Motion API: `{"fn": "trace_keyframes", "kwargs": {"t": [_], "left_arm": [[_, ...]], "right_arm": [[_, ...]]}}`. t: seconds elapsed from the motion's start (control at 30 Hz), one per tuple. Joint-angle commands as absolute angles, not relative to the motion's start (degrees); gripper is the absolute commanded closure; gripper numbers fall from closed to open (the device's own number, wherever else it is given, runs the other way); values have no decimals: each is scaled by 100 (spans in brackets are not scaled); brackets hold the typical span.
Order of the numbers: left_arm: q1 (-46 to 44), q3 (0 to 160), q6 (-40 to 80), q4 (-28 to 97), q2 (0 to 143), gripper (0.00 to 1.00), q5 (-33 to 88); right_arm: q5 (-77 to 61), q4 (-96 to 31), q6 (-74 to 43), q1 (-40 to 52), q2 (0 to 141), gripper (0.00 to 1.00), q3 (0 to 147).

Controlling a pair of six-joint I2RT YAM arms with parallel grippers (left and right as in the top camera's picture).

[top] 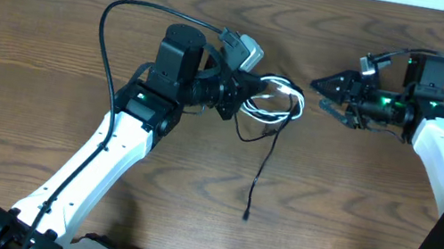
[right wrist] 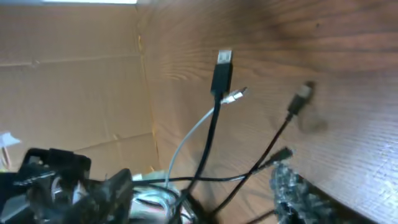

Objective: Untangle cables

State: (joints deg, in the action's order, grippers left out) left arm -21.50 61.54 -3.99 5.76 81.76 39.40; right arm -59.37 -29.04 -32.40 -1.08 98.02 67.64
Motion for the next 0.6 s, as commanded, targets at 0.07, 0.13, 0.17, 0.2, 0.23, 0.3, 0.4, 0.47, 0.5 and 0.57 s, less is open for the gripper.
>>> {"fn": "trace_keyframes", "kwargs": {"t": [0.07, 0.13, 0.17, 0.2, 0.23, 0.3, 0.4, 0.47, 0.5, 0.57], "left_arm": [[-2137, 6193, 1334, 504, 8171, 92, 2084], [-2137, 6193, 1688, 502, 8191, 93, 1903], [-2141, 6193, 1841, 502, 8204, 93, 1844], [-2156, 6193, 1953, 504, 8232, 93, 1802], [-2182, 6193, 2088, 504, 8263, 92, 1765], [-2276, 6193, 2338, 499, 8355, 92, 1723], [-2453, 6193, 2700, 451, 8514, 93, 1719], [-2556, 6193, 2939, 403, 8604, 93, 1678], [-2596, 6193, 2974, 370, 8628, 92, 1667], [-2696, 6193, 2969, 224, 8637, 93, 1664]], "right_arm": [[-6014, -3315, -3317, 113, 9762, 53, 6737], [-6014, -3363, -3321, 242, 9762, 60, 6737], [-6014, -3371, -3358, 316, 9762, 60, 6737], [-6014, -3367, -3459, 392, 9762, 60, 6737], [-6014, -3369, -3612, 491, 9762, 61, 6737], [-6012, -3365, -3938, 674, 9762, 59, 6737], [-5996, -3262, -4491, 945, 9762, 55, 6737], [-5806, -3135, -4917, 1111, 9762, 56, 6737], [-5658, -3109, -5124, 1179, 9762, 57, 6737], [-5271, -3105, -5675, 1321, 9762, 59, 6737]]}}
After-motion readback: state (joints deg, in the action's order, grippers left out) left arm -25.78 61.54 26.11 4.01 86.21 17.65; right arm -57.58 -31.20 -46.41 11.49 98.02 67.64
